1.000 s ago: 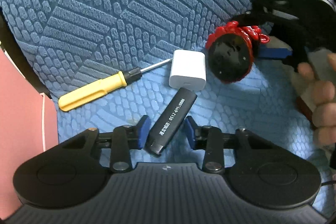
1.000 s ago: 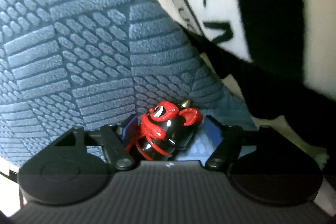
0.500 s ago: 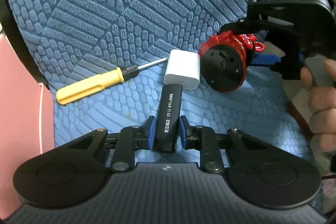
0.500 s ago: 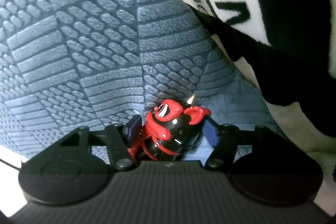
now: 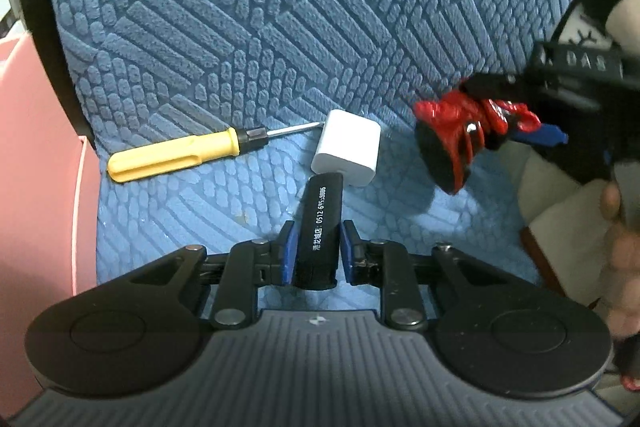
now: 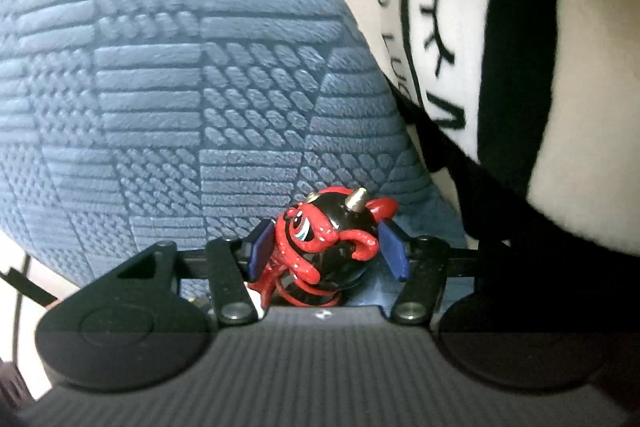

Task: Organize rigid objects
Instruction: 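Close left gripper on black USB stick while right gripper closes on red-black figure, then lift the black USB stick and red-black figure off the seat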

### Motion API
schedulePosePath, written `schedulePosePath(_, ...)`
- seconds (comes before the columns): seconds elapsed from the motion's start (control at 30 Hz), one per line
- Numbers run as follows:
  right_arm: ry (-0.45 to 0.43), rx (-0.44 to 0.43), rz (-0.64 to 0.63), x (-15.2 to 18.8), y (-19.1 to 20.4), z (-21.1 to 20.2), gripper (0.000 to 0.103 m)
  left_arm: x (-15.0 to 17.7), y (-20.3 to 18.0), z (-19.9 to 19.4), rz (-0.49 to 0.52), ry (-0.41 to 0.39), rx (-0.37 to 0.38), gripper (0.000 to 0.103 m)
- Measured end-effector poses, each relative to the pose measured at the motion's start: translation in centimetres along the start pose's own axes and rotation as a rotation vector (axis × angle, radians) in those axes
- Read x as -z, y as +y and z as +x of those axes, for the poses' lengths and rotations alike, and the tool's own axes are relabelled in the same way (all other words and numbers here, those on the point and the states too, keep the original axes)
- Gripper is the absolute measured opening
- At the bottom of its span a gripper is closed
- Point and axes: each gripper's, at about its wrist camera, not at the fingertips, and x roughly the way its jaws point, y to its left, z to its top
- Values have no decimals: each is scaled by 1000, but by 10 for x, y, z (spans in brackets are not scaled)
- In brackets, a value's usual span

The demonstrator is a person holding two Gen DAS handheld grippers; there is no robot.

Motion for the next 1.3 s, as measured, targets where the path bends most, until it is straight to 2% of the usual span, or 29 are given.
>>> schedulePosePath(0.27, -8, 103, -190, 22, 33, -13, 60, 2, 5, 0, -66, 15, 39, 26)
schedulePosePath(0.43, -29, 161, -340, 39, 62, -14, 60, 8, 12, -3, -149, 33, 59, 26)
schedulePosePath(0.63, 39, 158, -390, 52, 82, -19, 61, 14, 12, 3, -190, 59, 62, 26)
schedulePosePath(0.73, 64, 159, -388, 54, 73, -4, 61, 14, 11, 4, -172, 47, 28, 26)
schedulePosePath(0.8, 63, 168, -394, 53, 74, 4, 62, 14, 12, 4, -171, 48, 30, 26)
schedulePosePath(0.9, 71, 175, -403, 51, 67, 18, 73, 14, 12, 3, -163, 46, 28, 26)
schedulePosePath(1.17, 179, 146, -338, 51, 47, 10, 73, 14, 11, 4, -136, 48, 19, 26)
schedulePosePath(1.3, 166, 139, -363, 53, 52, 12, 72, 15, 11, 4, -119, 49, 14, 26)
